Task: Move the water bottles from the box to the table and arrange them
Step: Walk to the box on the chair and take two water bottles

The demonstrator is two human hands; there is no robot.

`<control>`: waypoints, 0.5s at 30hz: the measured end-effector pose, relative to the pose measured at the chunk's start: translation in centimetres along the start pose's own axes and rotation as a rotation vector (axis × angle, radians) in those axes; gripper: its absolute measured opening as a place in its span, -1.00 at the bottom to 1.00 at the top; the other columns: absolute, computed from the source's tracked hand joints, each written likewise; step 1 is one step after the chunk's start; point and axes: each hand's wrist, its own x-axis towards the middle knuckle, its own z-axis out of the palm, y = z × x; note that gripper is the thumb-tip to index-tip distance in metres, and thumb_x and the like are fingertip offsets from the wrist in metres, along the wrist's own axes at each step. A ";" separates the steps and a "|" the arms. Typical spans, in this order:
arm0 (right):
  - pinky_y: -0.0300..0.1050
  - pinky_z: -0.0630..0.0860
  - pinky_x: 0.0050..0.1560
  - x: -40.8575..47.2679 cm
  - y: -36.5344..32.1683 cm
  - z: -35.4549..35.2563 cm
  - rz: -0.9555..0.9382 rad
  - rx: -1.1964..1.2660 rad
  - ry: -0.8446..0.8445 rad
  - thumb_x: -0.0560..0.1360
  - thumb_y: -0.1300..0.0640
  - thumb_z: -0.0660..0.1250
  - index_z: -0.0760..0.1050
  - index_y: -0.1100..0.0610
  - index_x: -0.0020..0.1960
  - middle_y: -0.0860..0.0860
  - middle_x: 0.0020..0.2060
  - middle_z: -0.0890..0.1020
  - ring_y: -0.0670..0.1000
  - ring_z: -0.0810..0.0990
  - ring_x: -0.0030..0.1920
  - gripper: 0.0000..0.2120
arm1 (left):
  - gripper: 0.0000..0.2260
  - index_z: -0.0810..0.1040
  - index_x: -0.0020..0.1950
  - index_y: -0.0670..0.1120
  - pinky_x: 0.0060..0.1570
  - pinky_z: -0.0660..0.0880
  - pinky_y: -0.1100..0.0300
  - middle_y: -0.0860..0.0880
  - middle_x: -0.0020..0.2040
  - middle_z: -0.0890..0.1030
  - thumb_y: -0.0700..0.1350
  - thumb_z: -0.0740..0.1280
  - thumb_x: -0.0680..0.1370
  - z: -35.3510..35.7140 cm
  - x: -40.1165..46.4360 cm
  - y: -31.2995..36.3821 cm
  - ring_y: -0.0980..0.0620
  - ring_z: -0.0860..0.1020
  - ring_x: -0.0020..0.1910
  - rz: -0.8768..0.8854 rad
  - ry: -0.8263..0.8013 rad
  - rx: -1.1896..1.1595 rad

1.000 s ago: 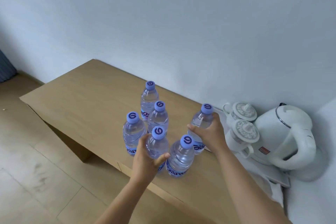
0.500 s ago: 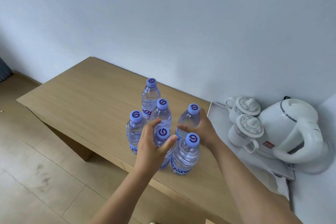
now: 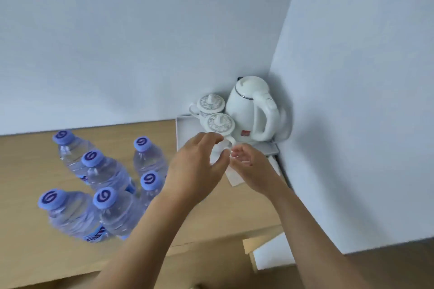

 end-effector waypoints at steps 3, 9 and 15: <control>-0.42 0.37 -0.13 -5.3 4.2 -4.0 0.161 0.013 0.094 0.50 0.05 0.31 0.46 0.03 0.06 -0.10 0.00 0.57 -0.22 0.52 -0.04 -0.84 | -0.73 0.49 0.23 -0.05 -0.02 0.40 0.13 0.00 0.16 0.54 -0.02 0.20 0.58 6.2 -0.4 3.5 -0.03 0.51 0.12 0.161 -0.322 0.161; -0.35 0.33 -0.26 -17.9 11.1 -8.8 0.453 -0.037 0.152 0.51 0.05 0.27 0.40 -0.05 -0.17 -0.18 -0.19 0.49 -0.20 0.46 -0.23 -0.91 | -0.87 0.48 -0.07 -0.07 -0.27 0.30 0.19 0.00 -0.15 0.51 -0.08 0.16 0.53 15.5 -5.9 12.2 -0.03 0.50 -0.14 0.465 -0.879 0.409; -0.41 0.19 -0.43 -29.5 15.3 -14.3 0.623 -0.152 0.267 0.50 0.11 0.23 0.19 -0.09 -0.32 -0.19 -0.35 0.30 -0.20 0.30 -0.38 -0.70 | -0.81 0.49 0.02 -0.13 -0.17 0.43 0.20 -0.01 -0.06 0.54 -0.07 0.15 0.55 21.8 -14.1 20.8 -0.03 0.55 -0.03 0.657 -1.133 0.425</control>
